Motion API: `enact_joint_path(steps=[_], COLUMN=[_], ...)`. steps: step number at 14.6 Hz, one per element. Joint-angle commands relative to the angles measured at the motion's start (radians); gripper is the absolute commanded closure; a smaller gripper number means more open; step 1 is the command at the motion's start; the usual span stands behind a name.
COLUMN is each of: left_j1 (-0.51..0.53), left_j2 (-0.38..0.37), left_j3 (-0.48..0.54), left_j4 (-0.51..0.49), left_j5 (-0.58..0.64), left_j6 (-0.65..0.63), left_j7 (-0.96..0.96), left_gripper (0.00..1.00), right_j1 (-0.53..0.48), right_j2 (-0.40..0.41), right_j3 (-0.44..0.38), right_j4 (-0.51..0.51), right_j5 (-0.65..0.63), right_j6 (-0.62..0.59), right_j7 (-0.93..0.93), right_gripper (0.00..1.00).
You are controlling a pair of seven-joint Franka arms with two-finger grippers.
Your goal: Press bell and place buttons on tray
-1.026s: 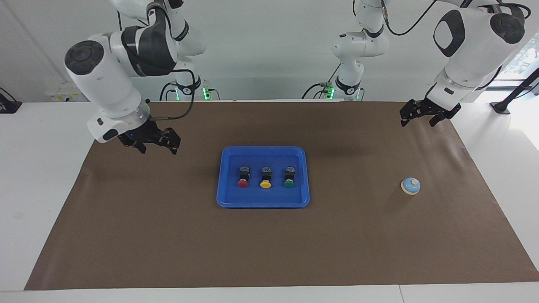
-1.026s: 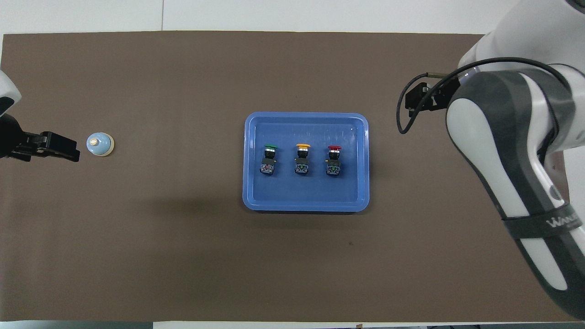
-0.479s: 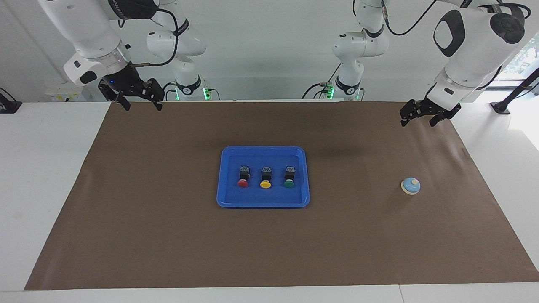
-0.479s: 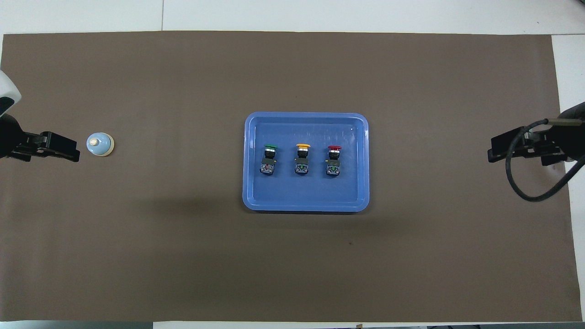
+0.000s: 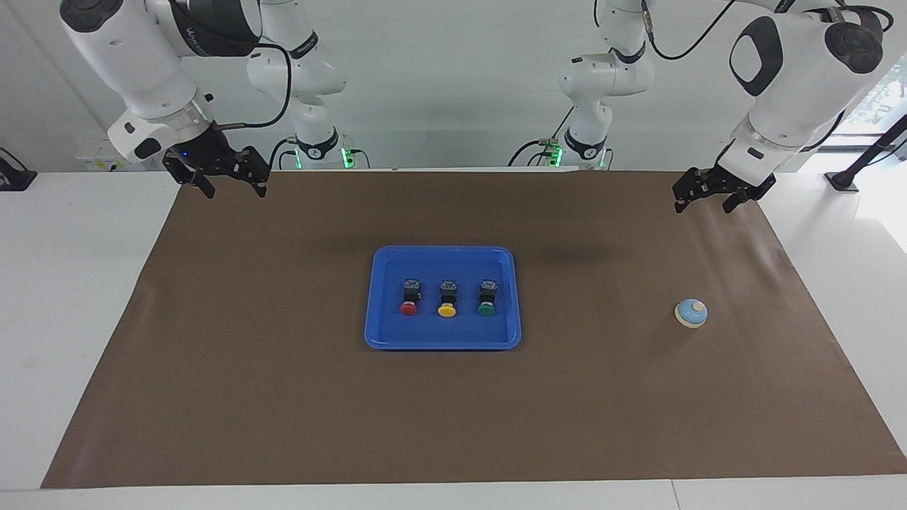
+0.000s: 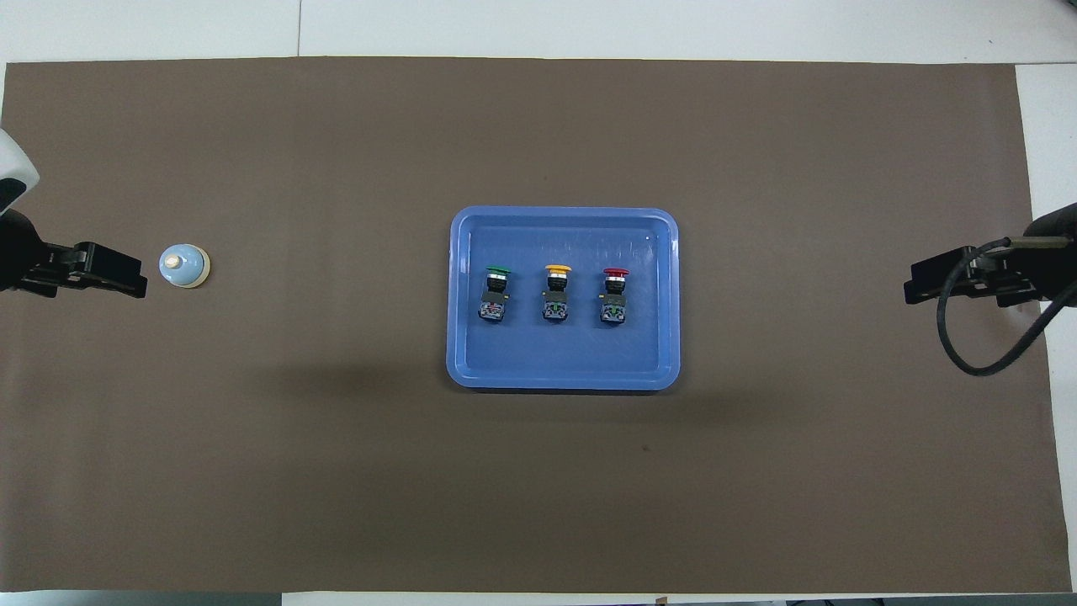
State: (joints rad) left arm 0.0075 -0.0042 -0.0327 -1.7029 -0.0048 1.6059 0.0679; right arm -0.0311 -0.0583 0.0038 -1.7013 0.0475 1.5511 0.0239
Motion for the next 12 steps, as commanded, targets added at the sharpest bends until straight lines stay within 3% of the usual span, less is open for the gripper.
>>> enact_joint_path(steps=[1, 3, 4, 6, 10, 12], left_j1=[0.005, 0.009, 0.041, 0.066, 0.083, 0.088], left_j2=[-0.023, -0.025, -0.028, -0.005, 0.165, 0.211], left_j3=[0.001, 0.007, 0.013, 0.013, 0.011, 0.011], left_j4=[-0.037, -0.059, -0.073, -0.121, -0.119, -0.129], left_j5=[0.006, 0.008, 0.006, 0.008, 0.048, 0.046], left_j6=[0.124, 0.163, 0.16, 0.205, 0.329, 0.402], left_j7=[0.01, 0.003, 0.004, 0.013, 0.018, 0.017], left_gripper=[0.18, 0.91, 1.0, 1.0, 1.0, 1.0], right_j1=[-0.012, -0.007, -0.009, -0.009, -0.007, -0.004], right_j2=[0.006, -0.001, -0.003, -0.001, 0.0, -0.001], right_j3=[0.01, 0.01, 0.01, 0.012, 0.01, 0.012], right_j4=[0.023, -0.006, -0.018, -0.018, -0.014, -0.014], right_j5=[-0.063, -0.074, -0.072, -0.069, -0.06, -0.06], right_j6=[-0.002, 0.042, 0.047, 0.049, 0.049, 0.046], right_j7=[-0.03, -0.03, -0.03, -0.03, -0.03, -0.027], right_gripper=[0.0, 0.0, 0.0, 0.0, 0.0, 0.0])
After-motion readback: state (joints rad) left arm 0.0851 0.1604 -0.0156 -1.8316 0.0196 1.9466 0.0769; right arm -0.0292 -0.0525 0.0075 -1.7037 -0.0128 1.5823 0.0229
